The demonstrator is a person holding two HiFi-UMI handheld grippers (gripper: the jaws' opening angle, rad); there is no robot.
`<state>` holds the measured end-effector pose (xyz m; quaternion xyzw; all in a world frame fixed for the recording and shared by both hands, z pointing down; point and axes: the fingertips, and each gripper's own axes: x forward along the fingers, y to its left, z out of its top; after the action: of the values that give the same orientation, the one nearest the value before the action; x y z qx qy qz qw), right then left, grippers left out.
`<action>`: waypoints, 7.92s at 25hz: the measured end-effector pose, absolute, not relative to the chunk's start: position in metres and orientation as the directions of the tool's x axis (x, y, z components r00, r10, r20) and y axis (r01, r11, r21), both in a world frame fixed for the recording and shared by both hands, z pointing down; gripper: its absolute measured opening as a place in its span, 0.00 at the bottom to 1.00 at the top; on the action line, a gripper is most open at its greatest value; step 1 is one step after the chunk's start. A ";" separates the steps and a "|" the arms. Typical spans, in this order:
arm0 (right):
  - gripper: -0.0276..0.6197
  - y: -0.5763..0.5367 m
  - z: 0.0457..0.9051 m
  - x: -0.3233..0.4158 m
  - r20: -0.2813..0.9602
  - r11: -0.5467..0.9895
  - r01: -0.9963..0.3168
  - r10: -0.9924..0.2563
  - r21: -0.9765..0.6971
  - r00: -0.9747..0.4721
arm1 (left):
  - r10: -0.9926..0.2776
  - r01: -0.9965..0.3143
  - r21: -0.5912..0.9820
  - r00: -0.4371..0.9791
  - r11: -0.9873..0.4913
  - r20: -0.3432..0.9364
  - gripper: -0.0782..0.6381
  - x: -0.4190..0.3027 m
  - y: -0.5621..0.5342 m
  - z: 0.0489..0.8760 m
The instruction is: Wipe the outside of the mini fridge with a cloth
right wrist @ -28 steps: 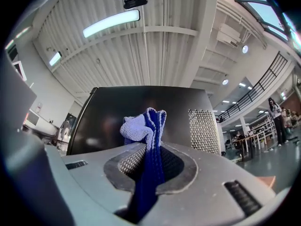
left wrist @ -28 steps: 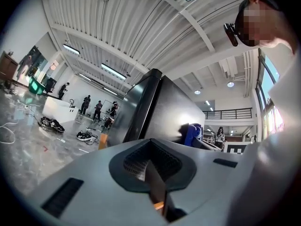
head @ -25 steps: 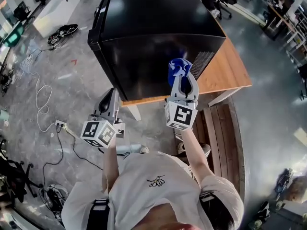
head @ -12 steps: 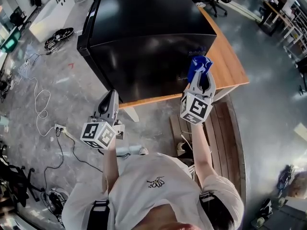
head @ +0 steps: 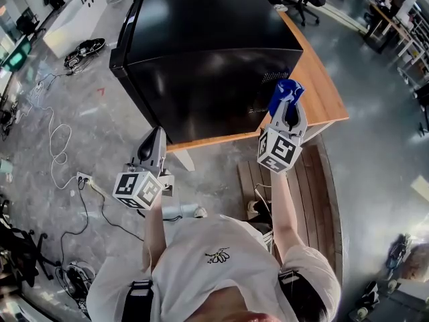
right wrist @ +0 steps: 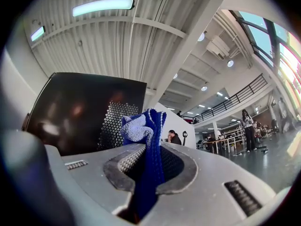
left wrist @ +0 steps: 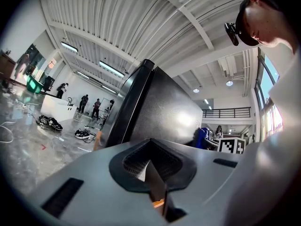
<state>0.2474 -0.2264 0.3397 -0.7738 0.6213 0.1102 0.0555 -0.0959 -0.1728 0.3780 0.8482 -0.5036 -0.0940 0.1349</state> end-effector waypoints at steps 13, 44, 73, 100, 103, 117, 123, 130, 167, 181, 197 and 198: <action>0.14 -0.202 0.334 0.252 -0.244 -0.252 -0.967 -0.940 0.024 0.239 | -0.889 -0.841 0.313 0.458 -0.440 -0.019 0.12 -0.110 -0.162 0.375; 0.14 -0.209 0.364 -0.131 -0.166 0.395 -0.915 -0.900 0.077 -0.402 | -0.964 -0.907 0.326 0.258 -0.265 -0.067 0.12 -0.241 -0.138 0.380; 0.14 -0.220 0.377 0.100 -0.219 0.162 -0.978 -0.957 0.127 -0.187 | -0.926 -0.875 0.317 0.376 -0.367 -0.034 0.12 -0.077 -0.167 0.395; 0.14 -0.213 0.380 0.266 -0.228 -0.144 -0.987 -0.961 -0.064 0.155 | -0.924 -0.879 0.303 0.381 -0.369 -0.023 0.12 -0.058 -0.152 0.391; 0.14 -0.191 0.375 0.245 -0.263 -0.142 -0.989 -0.953 -0.041 0.148 | -0.921 -0.878 0.292 0.388 -0.380 -0.031 0.12 -0.082 -0.152 0.387; 0.14 -0.172 0.369 0.004 -0.265 0.273 -0.955 -0.935 -0.112 -0.236 | -0.948 -0.904 0.290 0.312 -0.315 -0.059 0.12 -0.197 -0.145 0.374; 0.14 -0.180 0.381 -0.090 -0.238 0.426 -0.902 -0.886 -0.074 -0.399 | -0.977 -0.926 0.317 0.211 -0.205 -0.017 0.12 -0.247 -0.129 0.393; 0.14 -0.202 0.407 -0.132 -0.159 0.465 -0.885 -0.876 -0.030 -0.455 | -0.987 -0.931 0.332 0.163 -0.152 0.008 0.12 -0.267 -0.119 0.403; 0.14 -0.225 0.427 0.170 -0.166 0.180 -0.983 -0.969 0.028 -0.183 | -0.934 -0.891 0.305 0.356 -0.337 0.010 0.12 -0.049 -0.167 0.411; 0.14 -0.231 0.430 0.236 -0.172 0.191 -0.980 -0.965 0.061 -0.199 | -0.958 -0.917 0.289 0.285 -0.275 -0.006 0.12 -0.001 -0.179 0.423; 0.14 -0.186 0.414 0.248 -0.151 -0.051 -0.998 -0.987 -0.049 0.058 | -0.921 -0.883 0.275 0.388 -0.381 -0.029 0.12 -0.061 -0.180 0.398; 0.14 -0.177 0.415 0.235 -0.148 -0.047 -0.997 -0.987 -0.060 0.055 | -0.917 -0.880 0.271 0.397 -0.390 -0.030 0.12 -0.068 -0.179 0.397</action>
<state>0.2354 -0.1768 0.4152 -0.7226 0.6866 0.0332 0.0729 -0.0676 -0.1789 0.3973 0.8290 -0.5420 -0.0876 0.1061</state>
